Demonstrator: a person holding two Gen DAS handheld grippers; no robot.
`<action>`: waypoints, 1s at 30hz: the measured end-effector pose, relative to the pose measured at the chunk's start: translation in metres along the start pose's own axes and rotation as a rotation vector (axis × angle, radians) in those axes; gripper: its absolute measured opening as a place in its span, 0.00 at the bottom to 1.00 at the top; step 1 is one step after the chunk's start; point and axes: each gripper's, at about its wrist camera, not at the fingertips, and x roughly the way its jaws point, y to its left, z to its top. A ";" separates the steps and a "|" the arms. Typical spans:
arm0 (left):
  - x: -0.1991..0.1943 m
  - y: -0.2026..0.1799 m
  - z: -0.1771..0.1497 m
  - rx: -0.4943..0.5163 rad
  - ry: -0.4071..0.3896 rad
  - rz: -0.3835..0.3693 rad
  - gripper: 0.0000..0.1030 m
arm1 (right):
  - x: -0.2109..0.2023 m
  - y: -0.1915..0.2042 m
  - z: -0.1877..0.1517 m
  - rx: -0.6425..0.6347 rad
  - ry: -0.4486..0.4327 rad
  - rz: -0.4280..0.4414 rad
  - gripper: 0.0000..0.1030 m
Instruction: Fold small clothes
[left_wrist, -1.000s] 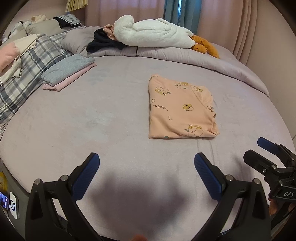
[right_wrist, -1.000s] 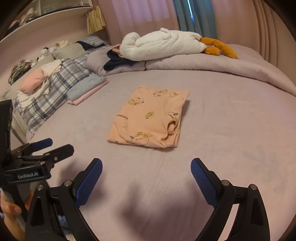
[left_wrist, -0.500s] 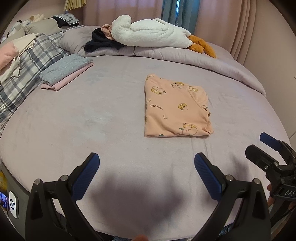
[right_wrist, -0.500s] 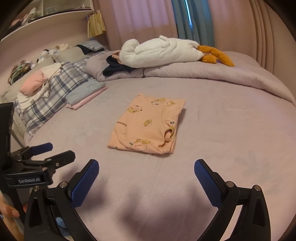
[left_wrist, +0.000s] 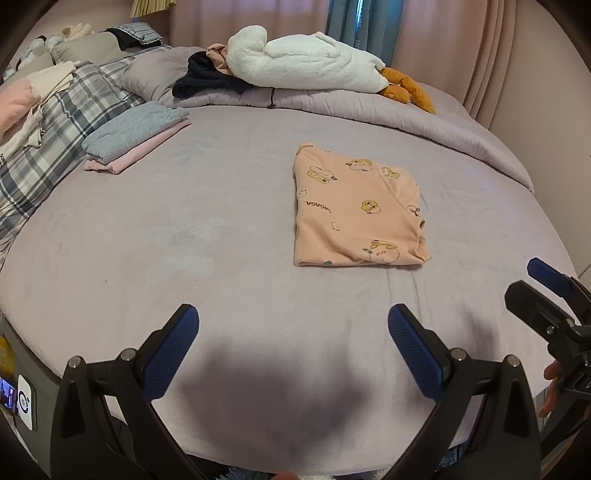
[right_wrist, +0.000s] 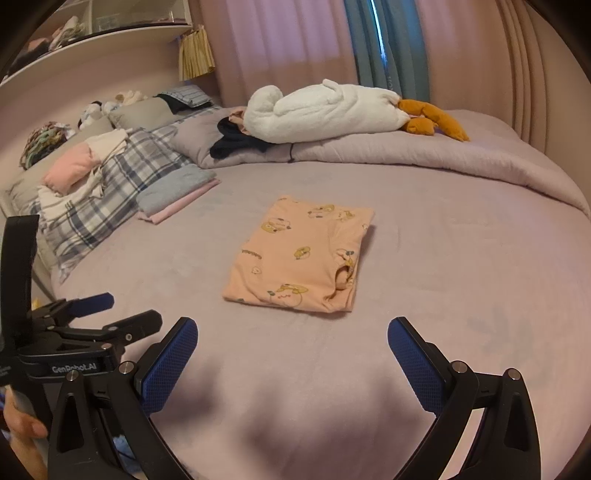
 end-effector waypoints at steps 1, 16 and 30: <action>0.000 0.000 -0.001 0.000 0.001 0.003 1.00 | 0.000 0.000 0.000 0.002 0.000 0.000 0.99; 0.002 0.000 -0.003 0.010 0.011 0.026 1.00 | 0.001 0.006 0.000 0.011 0.002 0.012 0.99; 0.003 -0.001 -0.003 0.021 0.011 0.026 1.00 | 0.002 0.011 0.000 0.010 0.003 0.017 0.99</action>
